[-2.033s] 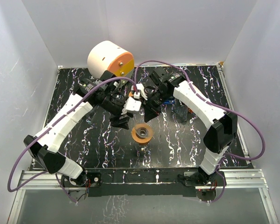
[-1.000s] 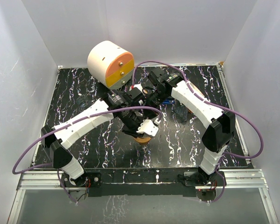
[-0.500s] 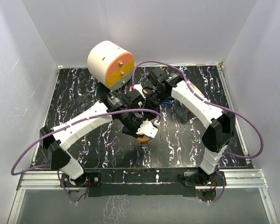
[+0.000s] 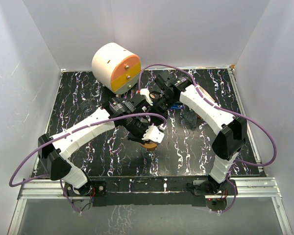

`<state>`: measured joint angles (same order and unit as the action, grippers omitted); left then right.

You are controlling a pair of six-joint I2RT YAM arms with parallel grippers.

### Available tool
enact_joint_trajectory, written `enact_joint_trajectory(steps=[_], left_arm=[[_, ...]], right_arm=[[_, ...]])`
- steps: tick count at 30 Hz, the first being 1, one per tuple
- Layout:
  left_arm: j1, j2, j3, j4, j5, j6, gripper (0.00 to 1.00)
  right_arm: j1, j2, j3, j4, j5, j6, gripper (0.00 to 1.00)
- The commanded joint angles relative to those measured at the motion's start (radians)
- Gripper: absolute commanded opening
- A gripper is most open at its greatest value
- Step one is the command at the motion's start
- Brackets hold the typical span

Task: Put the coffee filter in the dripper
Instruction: Place the coffee dripper in the dripper holder.

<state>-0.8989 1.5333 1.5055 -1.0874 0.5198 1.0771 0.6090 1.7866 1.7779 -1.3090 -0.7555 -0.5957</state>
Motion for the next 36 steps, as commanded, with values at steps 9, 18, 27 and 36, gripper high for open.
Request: enact_joint_trajectory(steps=[9,18,27,36], left_arm=[[0.043,-0.033,-0.100,-0.040,0.038,-0.055,0.09],[0.069,-0.054,-0.173,-0.004,0.067,-0.087,0.00],[0.099,-0.080,-0.225,0.026,0.081,-0.115,0.00],[0.103,-0.081,-0.256,0.038,0.073,-0.119,0.00]], right_arm=[[0.012,-0.005,0.005,0.023,0.022,0.011,0.11],[0.016,-0.007,0.000,0.031,0.036,0.015,0.10],[0.024,0.005,-0.009,0.038,0.050,0.016,0.08],[0.026,-0.017,-0.073,0.066,0.093,0.016,0.04]])
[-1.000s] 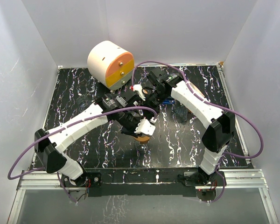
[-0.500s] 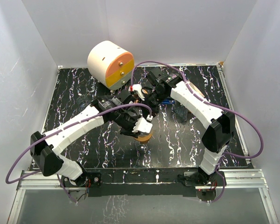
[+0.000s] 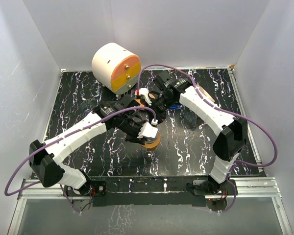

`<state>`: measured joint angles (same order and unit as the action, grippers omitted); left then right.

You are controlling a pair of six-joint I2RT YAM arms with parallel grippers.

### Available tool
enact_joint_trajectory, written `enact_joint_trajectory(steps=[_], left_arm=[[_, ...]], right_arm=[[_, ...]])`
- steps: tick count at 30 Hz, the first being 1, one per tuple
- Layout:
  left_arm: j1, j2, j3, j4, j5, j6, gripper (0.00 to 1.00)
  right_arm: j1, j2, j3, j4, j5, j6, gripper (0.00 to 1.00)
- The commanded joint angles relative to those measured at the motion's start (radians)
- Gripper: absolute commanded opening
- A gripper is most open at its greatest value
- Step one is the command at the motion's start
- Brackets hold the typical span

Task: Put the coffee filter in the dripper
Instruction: Place the coffee dripper in the dripper holder.

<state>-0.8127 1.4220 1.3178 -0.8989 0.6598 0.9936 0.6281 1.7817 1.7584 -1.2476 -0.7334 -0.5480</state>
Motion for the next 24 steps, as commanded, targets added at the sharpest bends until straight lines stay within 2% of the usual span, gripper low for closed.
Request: enact_joint_trajectory(steps=[1,24], left_arm=[[0.018,0.032,-0.070,-0.151,-0.070,-0.034,0.00],[0.018,0.051,-0.162,-0.119,-0.084,-0.045,0.00]], right_arm=[[0.007,-0.016,-0.064,0.009,0.078,-0.033,0.04],[0.007,-0.034,-0.182,0.049,0.130,-0.039,0.03]])
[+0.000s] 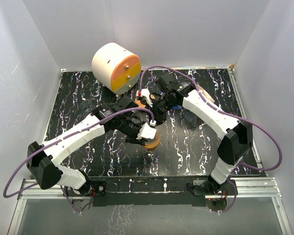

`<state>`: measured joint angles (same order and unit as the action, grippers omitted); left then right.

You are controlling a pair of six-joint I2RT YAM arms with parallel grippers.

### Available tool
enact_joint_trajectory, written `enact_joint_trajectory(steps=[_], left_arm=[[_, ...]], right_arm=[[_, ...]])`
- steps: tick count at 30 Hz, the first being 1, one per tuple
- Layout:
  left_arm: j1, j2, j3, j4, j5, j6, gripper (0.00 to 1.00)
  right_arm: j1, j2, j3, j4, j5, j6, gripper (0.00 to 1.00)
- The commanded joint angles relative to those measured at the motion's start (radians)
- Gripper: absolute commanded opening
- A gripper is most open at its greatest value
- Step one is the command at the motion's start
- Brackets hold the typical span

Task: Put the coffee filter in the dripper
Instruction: Place the coffee dripper in the dripper holder.

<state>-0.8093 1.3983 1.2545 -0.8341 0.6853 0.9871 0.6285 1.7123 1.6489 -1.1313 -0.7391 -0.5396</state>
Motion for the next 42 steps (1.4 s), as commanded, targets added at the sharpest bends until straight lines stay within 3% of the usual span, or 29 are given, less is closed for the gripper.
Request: enact_joint_trajectory(steps=[1,27,42], left_arm=[[0.013,0.075,-0.100,-0.184,-0.110,-0.040,0.00],[0.013,0.102,-0.154,-0.162,-0.116,-0.054,0.00],[0.013,0.113,-0.024,-0.217,-0.098,-0.056,0.00]], right_arm=[[0.007,0.035,-0.075,-0.066,0.137,-0.048,0.03],[0.007,0.006,-0.173,-0.028,0.165,-0.051,0.03],[0.007,0.022,-0.005,-0.095,0.122,-0.055,0.13]])
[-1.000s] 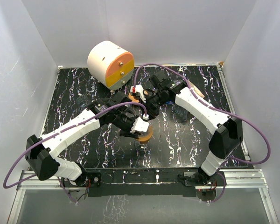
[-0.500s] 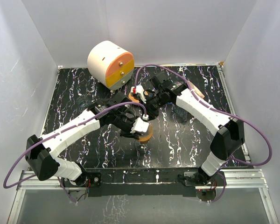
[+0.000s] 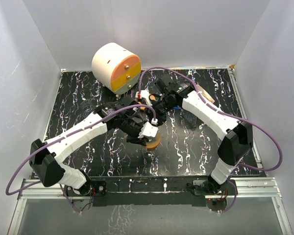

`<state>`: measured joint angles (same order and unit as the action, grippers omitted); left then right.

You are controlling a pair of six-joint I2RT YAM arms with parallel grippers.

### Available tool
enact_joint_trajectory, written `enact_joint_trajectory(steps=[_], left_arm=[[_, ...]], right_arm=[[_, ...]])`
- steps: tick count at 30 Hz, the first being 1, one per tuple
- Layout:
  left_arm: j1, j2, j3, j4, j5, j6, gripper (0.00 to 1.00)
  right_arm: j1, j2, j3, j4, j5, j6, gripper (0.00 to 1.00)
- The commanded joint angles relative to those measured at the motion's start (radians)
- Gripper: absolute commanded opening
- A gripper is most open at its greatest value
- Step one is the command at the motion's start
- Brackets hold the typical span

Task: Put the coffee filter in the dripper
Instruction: Place the coffee dripper in the dripper holder.

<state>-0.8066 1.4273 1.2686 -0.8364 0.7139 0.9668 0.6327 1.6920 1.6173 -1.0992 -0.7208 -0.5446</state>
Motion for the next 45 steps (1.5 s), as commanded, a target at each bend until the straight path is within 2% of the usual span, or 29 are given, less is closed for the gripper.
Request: enact_joint_trajectory(steps=[1,12,21,28,35,45], left_arm=[[0.010,0.085,-0.030,-0.217,-0.126,-0.038,0.01],[0.011,0.076,0.017,-0.228,-0.128,-0.046,0.13],[0.011,0.087,0.101,-0.247,-0.083,-0.062,0.22],[0.011,0.087,0.103,-0.247,-0.082,-0.059,0.30],[0.011,0.080,0.118,-0.251,-0.072,-0.054,0.45],[0.011,0.073,0.169,-0.261,-0.057,-0.053,0.64]], right_arm=[[0.002,0.043,0.044,-0.133,0.100,-0.051,0.14],[0.002,0.095,0.142,-0.176,0.058,-0.053,0.22],[0.001,0.101,0.169,-0.188,0.047,-0.057,0.27],[0.002,0.101,0.177,-0.192,0.037,-0.061,0.30],[0.002,0.110,0.199,-0.203,0.032,-0.064,0.34],[0.002,0.113,0.225,-0.209,0.031,-0.066,0.47]])
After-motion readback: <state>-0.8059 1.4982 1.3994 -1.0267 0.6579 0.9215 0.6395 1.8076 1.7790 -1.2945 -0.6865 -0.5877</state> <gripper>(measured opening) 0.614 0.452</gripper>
